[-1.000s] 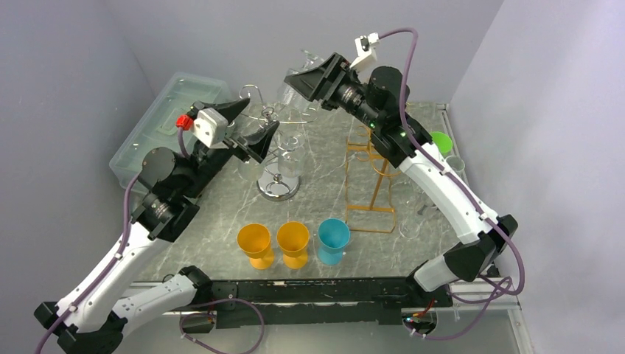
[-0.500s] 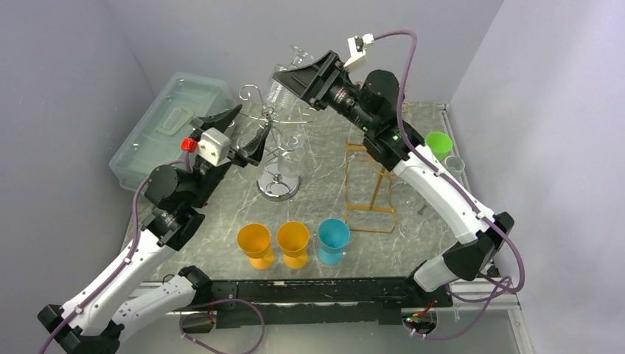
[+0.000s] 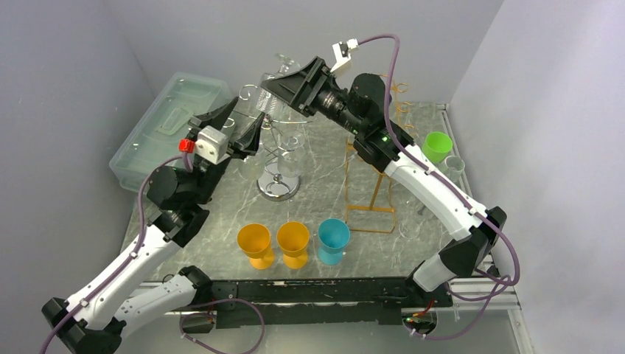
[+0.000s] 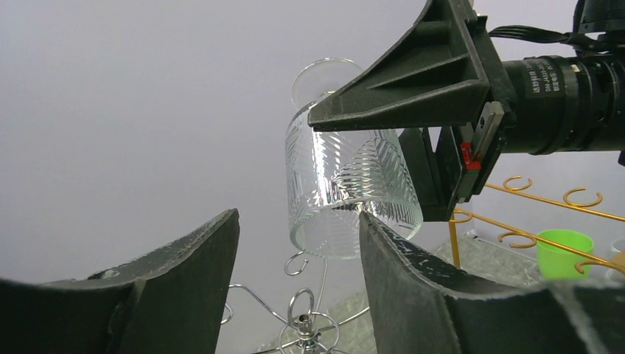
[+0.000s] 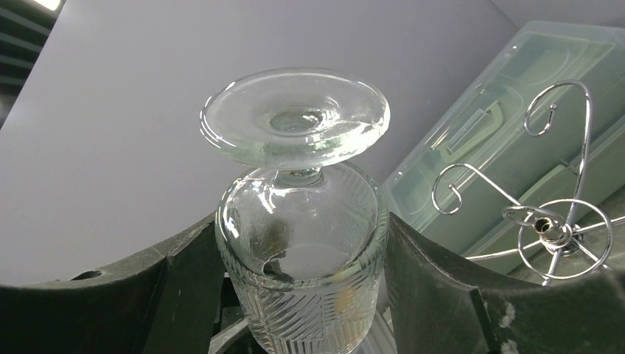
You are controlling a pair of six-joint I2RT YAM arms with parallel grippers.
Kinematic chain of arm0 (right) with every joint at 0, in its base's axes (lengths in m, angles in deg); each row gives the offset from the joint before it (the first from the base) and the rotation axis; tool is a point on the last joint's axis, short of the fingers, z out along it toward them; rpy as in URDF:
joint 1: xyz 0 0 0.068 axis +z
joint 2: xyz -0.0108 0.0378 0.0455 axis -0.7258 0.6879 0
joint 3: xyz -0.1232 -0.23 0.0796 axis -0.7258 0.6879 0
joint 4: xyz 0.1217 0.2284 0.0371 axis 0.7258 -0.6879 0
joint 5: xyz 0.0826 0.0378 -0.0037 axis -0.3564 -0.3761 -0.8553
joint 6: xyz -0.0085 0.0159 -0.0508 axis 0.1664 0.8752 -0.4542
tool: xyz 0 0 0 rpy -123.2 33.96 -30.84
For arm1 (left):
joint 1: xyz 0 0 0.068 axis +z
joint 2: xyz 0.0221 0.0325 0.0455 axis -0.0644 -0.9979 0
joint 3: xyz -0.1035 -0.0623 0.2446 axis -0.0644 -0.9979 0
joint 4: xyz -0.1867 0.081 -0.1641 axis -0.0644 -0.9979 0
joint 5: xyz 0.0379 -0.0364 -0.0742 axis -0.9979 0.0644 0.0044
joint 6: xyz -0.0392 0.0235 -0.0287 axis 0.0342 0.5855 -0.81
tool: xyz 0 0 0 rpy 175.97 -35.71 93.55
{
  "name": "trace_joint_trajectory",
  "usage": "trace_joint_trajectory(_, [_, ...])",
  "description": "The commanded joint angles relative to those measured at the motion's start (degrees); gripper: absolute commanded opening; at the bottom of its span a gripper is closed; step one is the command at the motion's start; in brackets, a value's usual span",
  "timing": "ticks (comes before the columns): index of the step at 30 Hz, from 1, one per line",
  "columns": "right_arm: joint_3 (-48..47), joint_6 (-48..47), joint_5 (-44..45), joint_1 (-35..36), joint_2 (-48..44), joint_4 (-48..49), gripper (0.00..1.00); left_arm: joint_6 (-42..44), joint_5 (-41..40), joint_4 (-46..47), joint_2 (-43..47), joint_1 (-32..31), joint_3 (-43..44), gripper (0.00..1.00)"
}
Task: Take the wine glass off the wine glass rack
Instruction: Place the wine glass at the center of the board.
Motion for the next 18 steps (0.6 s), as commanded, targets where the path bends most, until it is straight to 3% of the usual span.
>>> trace_joint_trajectory(1, [-2.59,1.61,-0.99,0.62,-1.76,7.28,0.15,2.03,-1.39,4.88,-0.74,0.03,1.03,0.64])
trace_joint_trajectory(18, [-2.49,5.49,-1.28,1.51,-1.94,8.5,0.13,2.68,-0.44,12.19,-3.17,0.08,0.66,0.41])
